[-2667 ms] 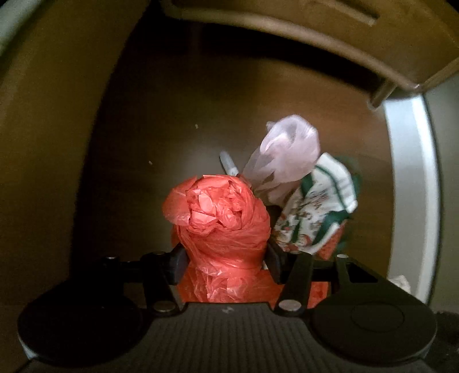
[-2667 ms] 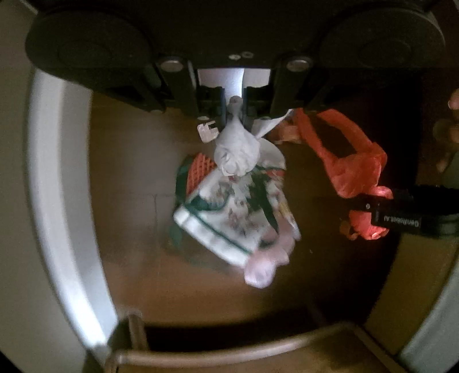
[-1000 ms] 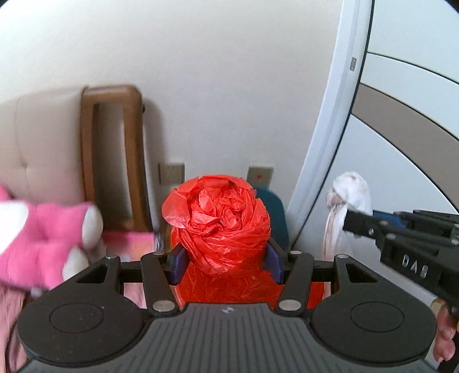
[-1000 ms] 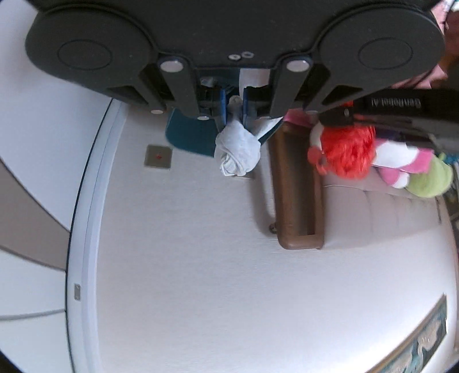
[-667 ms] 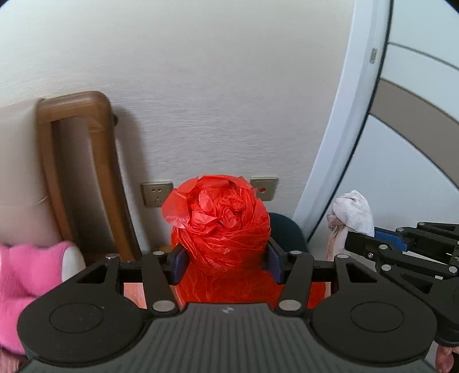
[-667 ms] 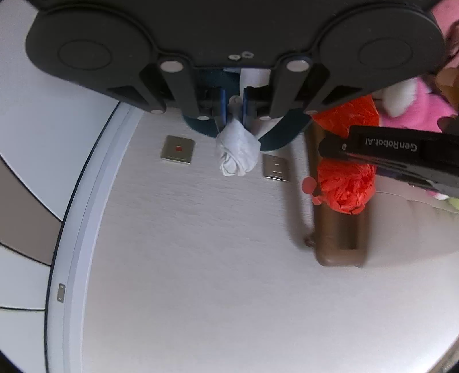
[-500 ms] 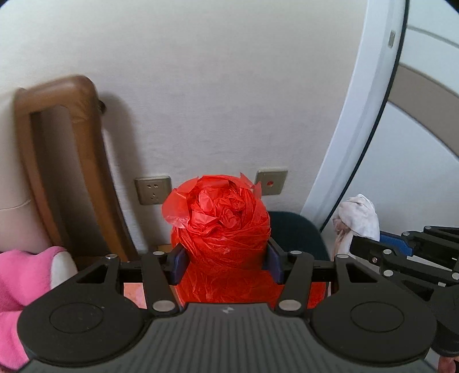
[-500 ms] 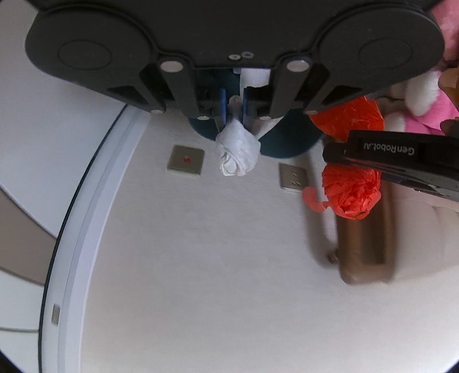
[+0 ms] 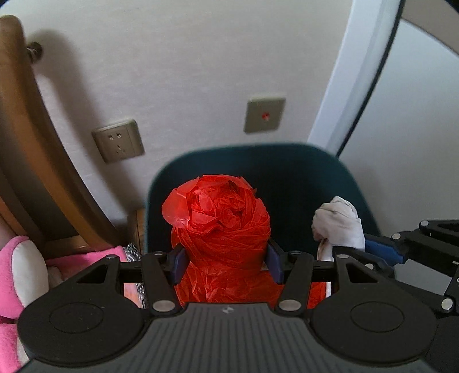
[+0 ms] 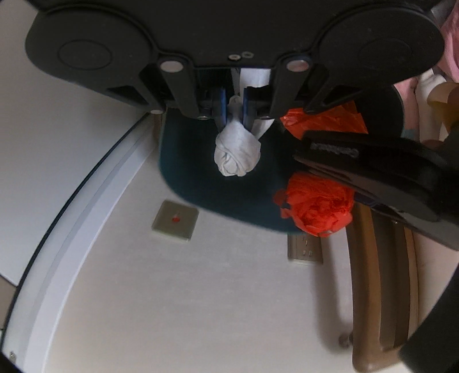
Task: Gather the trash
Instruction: 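Lift and carry the red bag and white tissue over the teal bin, then open both tools to drop the red bag and tissue into the bin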
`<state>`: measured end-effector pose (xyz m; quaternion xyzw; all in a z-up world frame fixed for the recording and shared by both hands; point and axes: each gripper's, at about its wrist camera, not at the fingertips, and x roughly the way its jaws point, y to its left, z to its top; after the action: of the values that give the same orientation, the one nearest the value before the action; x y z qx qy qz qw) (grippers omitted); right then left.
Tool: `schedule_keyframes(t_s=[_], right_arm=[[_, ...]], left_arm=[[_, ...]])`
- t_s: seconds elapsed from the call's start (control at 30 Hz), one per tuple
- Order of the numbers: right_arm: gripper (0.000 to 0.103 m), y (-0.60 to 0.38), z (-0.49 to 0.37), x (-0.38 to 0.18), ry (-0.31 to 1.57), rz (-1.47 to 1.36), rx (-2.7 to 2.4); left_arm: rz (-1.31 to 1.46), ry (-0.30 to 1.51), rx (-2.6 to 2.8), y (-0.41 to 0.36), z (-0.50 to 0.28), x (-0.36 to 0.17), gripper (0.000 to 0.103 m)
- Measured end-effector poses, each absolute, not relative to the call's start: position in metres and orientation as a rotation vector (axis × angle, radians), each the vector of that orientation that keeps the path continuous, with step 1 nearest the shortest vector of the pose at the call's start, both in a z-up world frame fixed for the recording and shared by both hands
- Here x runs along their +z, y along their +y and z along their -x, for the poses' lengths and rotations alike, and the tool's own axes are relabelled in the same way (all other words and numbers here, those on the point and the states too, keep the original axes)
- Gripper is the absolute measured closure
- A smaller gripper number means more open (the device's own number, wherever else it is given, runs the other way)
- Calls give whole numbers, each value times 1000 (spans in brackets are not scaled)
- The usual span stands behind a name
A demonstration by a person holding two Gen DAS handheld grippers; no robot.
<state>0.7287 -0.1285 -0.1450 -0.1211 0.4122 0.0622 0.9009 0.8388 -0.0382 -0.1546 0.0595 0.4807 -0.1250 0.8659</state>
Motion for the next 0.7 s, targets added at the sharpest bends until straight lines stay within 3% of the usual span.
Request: schedule_keyframes(t_s=[0.57,0.7], right_arm=[[85,-129,-729,-165,973,229,152],[79,-131,-725,-163,970,228,158]], left_arm=[[-189,1131,-318,-50,-846,-190,47],[-202,1119,-323,-51,-842,-187,41]])
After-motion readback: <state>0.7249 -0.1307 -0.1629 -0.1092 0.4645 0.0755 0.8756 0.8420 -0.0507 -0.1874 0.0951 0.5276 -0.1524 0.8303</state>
